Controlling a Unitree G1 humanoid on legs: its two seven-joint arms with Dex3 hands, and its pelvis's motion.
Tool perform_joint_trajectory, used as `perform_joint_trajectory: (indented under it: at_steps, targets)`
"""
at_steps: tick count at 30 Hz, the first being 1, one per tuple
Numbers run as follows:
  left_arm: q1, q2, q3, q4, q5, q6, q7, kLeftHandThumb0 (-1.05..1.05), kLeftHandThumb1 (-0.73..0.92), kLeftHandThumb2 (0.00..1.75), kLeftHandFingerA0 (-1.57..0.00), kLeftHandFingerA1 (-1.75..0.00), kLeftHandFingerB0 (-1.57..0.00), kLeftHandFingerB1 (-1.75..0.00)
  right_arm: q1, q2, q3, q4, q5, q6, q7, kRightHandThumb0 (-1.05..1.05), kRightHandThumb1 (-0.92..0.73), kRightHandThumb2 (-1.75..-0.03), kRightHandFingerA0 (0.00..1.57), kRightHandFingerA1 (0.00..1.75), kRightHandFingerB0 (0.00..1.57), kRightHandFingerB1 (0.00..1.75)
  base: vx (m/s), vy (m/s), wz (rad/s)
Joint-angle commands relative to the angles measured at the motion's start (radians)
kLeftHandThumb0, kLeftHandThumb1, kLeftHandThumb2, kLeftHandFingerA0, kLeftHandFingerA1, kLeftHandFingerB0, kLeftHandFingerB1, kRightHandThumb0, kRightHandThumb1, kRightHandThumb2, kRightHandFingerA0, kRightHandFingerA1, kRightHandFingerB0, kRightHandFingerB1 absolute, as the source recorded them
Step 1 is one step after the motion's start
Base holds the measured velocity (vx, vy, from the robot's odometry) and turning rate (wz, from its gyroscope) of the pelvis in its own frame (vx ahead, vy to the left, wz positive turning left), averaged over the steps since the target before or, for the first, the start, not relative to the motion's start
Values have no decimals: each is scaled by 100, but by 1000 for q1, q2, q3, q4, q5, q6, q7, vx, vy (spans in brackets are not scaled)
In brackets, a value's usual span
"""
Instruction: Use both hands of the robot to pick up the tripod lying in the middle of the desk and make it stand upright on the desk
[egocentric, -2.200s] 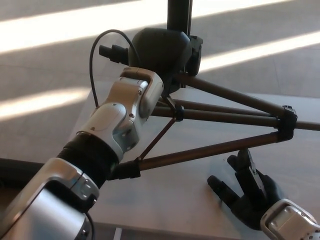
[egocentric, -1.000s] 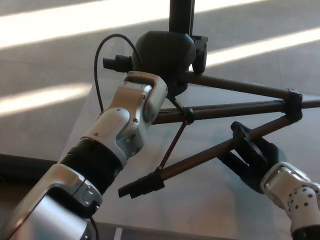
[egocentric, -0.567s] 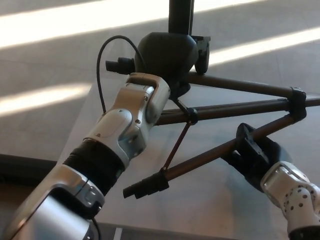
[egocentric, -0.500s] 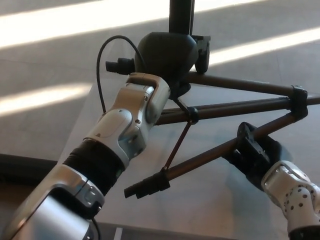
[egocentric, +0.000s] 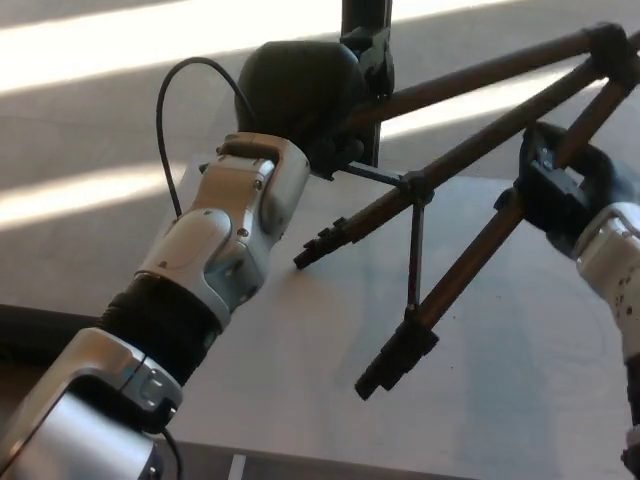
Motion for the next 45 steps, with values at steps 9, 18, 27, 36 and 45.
perform_joint_trajectory:
  at_steps: [9,18,27,36,45]
  targets:
    - [98,23,24,-18,-38,23,-21,-15,59,91,-83,-175,-64,-156,-334,-164,204,-2,-163,-41,153,-22,-44,-131,99,175,75,168,0,0,0]
    - [199,-17,47,-54,-68,46,41,-10,49,85,-84,-175,-64,-162,-261,-181,428,-62,-387,-363,165,-16,-31,-143,98,175,88,154,0,0,0]
    - [352,-59,66,-65,-106,3,145,-21,51,103,-116,-136,-92,-120,-193,-204,636,-147,-629,-565,26,-19,-40,-134,96,175,82,160,0,0,0]
    - [432,-66,60,-85,-111,9,163,-20,52,96,-115,-138,-87,-122,-115,-214,687,-197,-652,-647,-5,-18,-42,-140,99,175,82,158,0,0,0]
    - [464,-86,62,-58,-131,-21,197,-16,66,95,-87,-175,-65,-162,-88,-212,743,-236,-707,-796,-54,-28,-43,-135,96,175,81,170,0,0,0]
